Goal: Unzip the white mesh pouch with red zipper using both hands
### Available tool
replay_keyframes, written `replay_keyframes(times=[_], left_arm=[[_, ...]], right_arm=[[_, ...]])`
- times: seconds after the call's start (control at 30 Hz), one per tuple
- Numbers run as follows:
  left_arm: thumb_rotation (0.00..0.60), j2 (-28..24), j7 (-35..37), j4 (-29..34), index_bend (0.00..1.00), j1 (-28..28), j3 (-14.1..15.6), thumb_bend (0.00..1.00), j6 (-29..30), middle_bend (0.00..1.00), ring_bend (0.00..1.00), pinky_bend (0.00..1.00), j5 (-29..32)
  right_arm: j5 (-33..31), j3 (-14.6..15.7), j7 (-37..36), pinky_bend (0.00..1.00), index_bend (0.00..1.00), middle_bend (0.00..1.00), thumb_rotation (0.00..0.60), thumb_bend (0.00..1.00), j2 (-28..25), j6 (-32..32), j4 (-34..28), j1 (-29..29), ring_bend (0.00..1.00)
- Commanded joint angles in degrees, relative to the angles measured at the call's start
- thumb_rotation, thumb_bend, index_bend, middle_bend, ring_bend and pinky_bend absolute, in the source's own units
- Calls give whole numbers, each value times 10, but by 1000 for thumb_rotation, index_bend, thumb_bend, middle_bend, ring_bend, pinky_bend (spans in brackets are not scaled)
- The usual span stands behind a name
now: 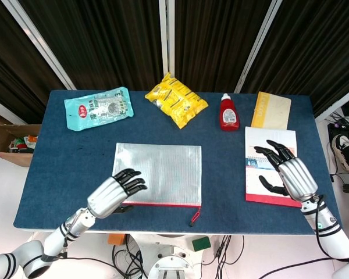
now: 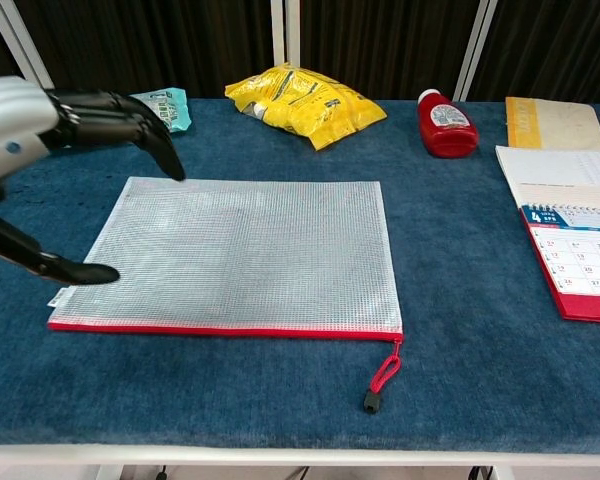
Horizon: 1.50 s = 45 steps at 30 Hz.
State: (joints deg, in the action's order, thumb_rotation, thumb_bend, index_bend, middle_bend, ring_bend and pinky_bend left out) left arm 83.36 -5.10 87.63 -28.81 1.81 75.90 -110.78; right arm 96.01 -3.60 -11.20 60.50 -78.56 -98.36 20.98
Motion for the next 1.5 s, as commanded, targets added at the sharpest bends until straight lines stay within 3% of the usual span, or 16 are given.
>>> replay_keyframes(times=[0.03,0.3,0.67,0.77,0.93,1.3,1.5], left_arm=[[600,34,-32,-4,328,-48,-3,95,-75,325,217,252,0],[600,81,-108,1,333,-107,-21,95,-190,403,288,317,30],[600,134,-178,10,367,-163,-48,96,-270,710,628,738,68],[600,142,-191,14,383,-180,-58,137,-300,785,702,843,90],[600,156,-224,17,406,-207,-74,233,-349,809,723,867,128],[600,195,-256,0,453,-246,-92,231,-392,812,725,866,198],[600,197,-274,-2,459,-250,-86,231,-391,812,725,866,228]], right_arm=[[1,-2,9,189,172,272,600,351,-1,10,-8,6,66],[-2,0,30,189,172,272,600,350,10,22,-12,10,66],[-3,7,32,189,172,272,600,350,21,23,-3,6,66],[-3,8,28,189,172,272,600,351,25,22,3,5,67],[-3,11,25,189,172,272,600,351,30,18,14,2,67],[-2,13,16,189,172,272,600,350,37,12,27,-3,67],[-3,13,12,189,172,272,600,351,37,11,31,-4,67]])
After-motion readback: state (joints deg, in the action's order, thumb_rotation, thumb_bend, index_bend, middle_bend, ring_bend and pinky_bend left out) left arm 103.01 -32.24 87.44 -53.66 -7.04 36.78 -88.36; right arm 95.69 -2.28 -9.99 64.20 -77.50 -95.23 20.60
